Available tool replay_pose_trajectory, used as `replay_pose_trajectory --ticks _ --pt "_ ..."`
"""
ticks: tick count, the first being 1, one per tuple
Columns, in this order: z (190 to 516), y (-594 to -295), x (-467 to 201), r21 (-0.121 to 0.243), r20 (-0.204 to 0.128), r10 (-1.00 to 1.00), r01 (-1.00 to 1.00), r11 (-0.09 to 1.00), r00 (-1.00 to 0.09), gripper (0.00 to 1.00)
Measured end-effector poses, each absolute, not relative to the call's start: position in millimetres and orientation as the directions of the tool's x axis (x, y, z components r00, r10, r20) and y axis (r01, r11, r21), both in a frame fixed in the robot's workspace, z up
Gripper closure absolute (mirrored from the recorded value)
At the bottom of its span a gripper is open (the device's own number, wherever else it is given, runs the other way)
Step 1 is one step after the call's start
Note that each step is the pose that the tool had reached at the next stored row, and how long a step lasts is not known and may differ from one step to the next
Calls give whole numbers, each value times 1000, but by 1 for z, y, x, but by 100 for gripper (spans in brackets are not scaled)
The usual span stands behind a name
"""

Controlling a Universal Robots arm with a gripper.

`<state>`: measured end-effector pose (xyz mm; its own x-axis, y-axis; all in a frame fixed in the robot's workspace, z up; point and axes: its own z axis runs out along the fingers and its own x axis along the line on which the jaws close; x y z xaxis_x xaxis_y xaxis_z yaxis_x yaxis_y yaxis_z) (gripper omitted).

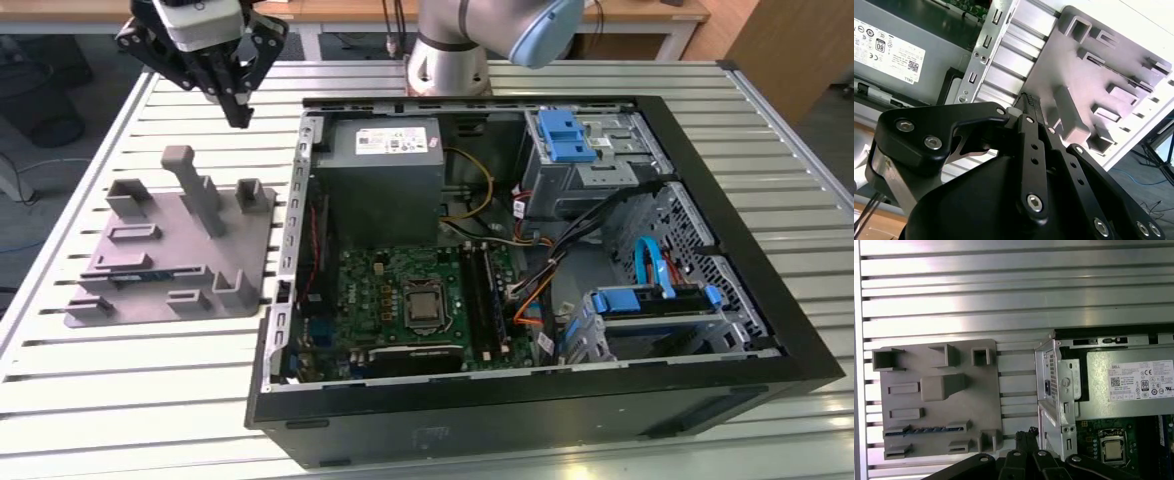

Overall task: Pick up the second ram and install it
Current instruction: 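Reach for the second ram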

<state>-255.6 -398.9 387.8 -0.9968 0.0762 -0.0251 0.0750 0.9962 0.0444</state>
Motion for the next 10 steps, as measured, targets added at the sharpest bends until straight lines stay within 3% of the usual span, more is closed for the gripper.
replay_pose_trajectory --ticks 10 --pt "386 -399 -275 44 -25 76 75 996 -997 90"
